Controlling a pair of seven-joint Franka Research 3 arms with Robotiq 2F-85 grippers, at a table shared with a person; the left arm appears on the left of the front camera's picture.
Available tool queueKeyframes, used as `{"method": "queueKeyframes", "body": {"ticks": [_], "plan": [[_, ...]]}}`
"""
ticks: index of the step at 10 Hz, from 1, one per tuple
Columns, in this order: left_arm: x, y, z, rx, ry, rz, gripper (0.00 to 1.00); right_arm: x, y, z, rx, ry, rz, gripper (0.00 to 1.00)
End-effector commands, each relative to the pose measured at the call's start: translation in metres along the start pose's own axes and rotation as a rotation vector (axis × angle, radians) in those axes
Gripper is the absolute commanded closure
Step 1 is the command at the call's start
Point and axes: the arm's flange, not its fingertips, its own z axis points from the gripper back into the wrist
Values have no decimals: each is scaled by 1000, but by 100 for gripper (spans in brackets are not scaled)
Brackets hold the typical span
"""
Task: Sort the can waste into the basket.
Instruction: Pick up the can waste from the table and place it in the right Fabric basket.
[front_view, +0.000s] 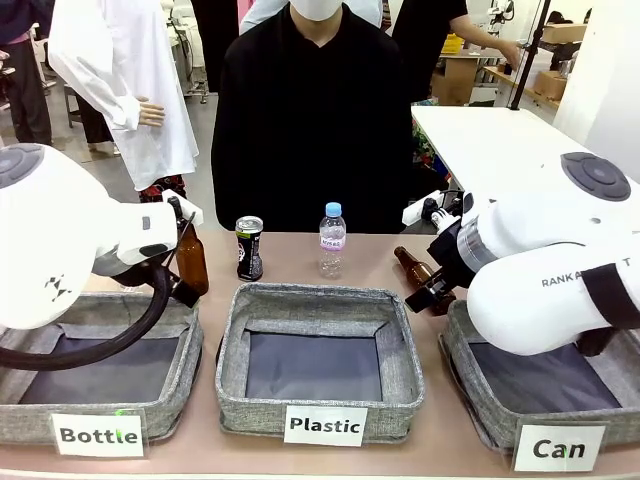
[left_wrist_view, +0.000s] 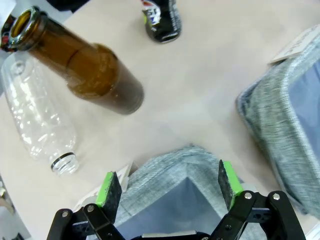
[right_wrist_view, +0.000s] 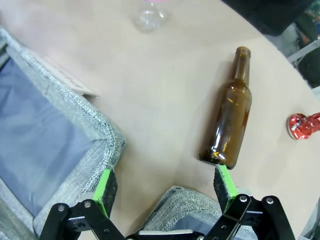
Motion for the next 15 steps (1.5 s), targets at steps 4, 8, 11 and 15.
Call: {"method": "queueKeyframes", "body": {"ticks": [4,8,11,15], "plan": [[5,5,137,-405,56,143,0,14,-19,126,223,40,-357,0],[-67,99,212,-800,-126,113,0,-70,-99,202,760,-52,-503,0],[-157,191,204,-985,-375,422,0,-169,-178,190,985,-269,-832,0],[-238,230,163,-983,-599,787,0,-229,-231,158,1019,-408,-1079,0]]}}
